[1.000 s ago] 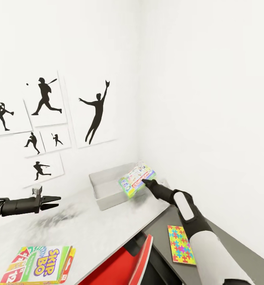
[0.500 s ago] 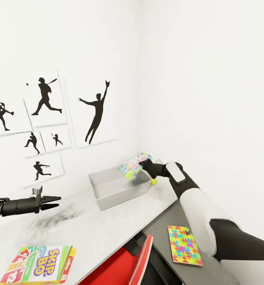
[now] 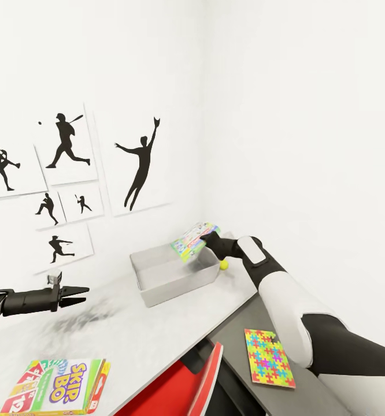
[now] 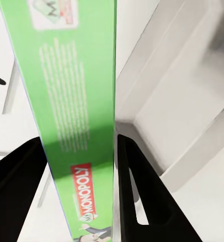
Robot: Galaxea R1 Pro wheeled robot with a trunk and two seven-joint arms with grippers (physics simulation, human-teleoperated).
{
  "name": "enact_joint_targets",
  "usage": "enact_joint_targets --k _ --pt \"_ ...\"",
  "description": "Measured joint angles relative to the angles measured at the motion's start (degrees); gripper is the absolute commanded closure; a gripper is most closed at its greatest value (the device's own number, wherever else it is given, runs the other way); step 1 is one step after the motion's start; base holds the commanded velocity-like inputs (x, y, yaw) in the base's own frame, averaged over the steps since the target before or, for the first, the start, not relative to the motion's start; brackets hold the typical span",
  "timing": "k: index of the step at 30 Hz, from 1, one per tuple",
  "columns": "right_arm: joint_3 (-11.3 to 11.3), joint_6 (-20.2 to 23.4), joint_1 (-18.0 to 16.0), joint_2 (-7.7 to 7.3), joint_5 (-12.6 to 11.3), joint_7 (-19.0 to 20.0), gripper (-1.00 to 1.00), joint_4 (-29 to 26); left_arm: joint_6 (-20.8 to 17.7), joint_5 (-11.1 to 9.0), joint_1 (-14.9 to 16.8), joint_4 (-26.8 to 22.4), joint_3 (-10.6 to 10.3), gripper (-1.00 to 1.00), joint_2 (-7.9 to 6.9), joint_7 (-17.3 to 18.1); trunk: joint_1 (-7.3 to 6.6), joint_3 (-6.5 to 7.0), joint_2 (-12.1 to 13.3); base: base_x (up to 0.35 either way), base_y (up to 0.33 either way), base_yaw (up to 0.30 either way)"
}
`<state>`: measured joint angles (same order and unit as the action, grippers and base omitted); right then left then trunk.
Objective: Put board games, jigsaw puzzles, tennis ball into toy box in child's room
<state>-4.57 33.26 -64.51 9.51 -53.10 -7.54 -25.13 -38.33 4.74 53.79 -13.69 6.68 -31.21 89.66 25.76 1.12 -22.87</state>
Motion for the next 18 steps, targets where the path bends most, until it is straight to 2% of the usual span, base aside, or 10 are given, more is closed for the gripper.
enact_joint_targets --k 9,13,18 --pt "-0.09 -1.34 0.0 -0.08 0.01 -0.07 1.0 0.02 -0.21 -0.08 0.03 0.0 0.09 -1.0 0.0 0.0 0.0 0.0 0.0 0.0 0.0 0.0" --pt "-0.12 -1.18 0.0 -0.09 -0.07 -0.12 1.0 -0.04 -1.73 -0.13 0.43 -0.22 0.23 -1.0 0.05 -0.01 0.0 0.0 0.0 0.0 0.0 0.0" --pt "-0.19 -1.19 -0.02 -0.08 -0.05 -0.12 1.0 0.0 -5.19 -0.04 0.82 -5.59 0.32 -1.0 0.06 -0.03 0.0 0.0 0.0 0.0 0.0 0.0"
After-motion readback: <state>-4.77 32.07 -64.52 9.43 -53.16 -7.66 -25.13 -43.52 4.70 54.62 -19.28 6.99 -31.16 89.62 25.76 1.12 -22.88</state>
